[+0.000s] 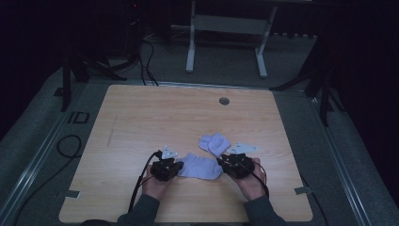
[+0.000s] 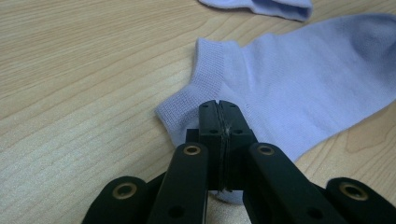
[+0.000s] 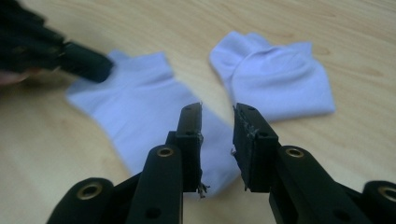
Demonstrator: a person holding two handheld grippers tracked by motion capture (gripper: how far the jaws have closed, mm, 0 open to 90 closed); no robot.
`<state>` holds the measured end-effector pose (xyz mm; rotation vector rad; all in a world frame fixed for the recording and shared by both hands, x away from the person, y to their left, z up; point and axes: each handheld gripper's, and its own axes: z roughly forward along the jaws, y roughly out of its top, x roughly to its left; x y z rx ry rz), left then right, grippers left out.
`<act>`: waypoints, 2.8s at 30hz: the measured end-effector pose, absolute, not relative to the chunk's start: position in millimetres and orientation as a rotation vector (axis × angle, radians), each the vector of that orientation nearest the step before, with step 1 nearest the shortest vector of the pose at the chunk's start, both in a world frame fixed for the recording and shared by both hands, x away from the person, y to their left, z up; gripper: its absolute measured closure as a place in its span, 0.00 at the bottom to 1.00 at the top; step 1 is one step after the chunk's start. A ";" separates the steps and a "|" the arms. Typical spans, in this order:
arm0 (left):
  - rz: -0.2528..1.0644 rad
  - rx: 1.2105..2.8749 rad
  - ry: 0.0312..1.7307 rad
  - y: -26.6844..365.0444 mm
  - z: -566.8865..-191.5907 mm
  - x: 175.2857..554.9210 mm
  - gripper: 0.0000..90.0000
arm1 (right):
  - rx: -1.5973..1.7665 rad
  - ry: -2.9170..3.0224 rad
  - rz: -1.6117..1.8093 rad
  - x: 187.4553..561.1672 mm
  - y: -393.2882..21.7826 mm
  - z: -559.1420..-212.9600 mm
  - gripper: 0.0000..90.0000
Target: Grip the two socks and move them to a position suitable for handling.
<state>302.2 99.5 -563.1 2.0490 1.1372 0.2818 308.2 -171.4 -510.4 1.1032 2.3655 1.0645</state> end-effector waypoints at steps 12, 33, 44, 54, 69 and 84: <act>0.279 2.053 1.135 99.8 -562.9 302.4 0.98 | 1.186 2.363 1.012 379.8 -150.4 -511.4 0.78; 0.277 2.046 1.138 99.4 -563.1 302.4 0.97 | 1.184 2.426 0.887 416.0 -123.3 -525.9 0.72; 0.276 2.046 1.135 99.3 -563.2 302.5 0.97 | 1.213 2.439 0.845 423.8 -121.2 -535.7 0.70; 0.275 2.046 1.135 99.3 -563.3 302.5 0.97 | 1.247 2.457 0.793 429.4 -118.4 -542.6 0.74; 0.276 2.048 1.134 99.2 -563.2 302.4 0.97 | 1.239 2.448 0.793 430.4 -124.7 -535.3 0.98; 0.277 2.047 1.133 99.1 -563.3 302.4 0.97 | 1.188 2.422 0.862 421.5 -138.5 -509.0 0.99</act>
